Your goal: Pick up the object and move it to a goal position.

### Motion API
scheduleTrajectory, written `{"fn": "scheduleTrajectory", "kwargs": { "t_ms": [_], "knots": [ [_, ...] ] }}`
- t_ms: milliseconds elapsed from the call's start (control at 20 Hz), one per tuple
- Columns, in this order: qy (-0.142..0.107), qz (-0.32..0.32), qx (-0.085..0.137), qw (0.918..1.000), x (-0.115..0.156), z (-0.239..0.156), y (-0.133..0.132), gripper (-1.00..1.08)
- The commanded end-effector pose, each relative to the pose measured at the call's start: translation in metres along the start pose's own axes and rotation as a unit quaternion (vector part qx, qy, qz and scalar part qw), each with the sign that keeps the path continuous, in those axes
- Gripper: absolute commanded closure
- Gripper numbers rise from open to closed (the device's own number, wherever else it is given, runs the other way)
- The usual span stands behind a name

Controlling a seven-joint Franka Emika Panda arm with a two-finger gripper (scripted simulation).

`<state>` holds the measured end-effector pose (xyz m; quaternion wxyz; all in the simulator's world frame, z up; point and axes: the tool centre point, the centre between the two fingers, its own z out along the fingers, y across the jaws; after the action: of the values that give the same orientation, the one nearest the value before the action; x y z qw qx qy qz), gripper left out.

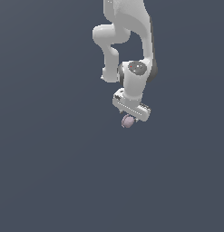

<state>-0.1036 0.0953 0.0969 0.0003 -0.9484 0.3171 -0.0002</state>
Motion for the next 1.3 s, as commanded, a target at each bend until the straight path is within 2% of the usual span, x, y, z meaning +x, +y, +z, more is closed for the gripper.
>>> {"fn": "scheduleTrajectory", "kwargs": {
  "t_ms": [0,450,900,1200,1250],
  "knots": [
    [0.000,0.008,0.000,1.0000,-0.004,0.002,0.000,-0.92],
    [0.000,0.010,0.000,0.9999,-0.006,0.007,0.000,-0.92],
    [0.000,0.012,0.000,0.9999,-0.007,0.044,0.001,-0.92],
    [0.000,0.012,0.000,0.9999,-0.006,0.053,0.001,-0.92],
    [0.000,0.012,0.000,0.9999,-0.006,0.053,0.001,1.08]
  ]
}}
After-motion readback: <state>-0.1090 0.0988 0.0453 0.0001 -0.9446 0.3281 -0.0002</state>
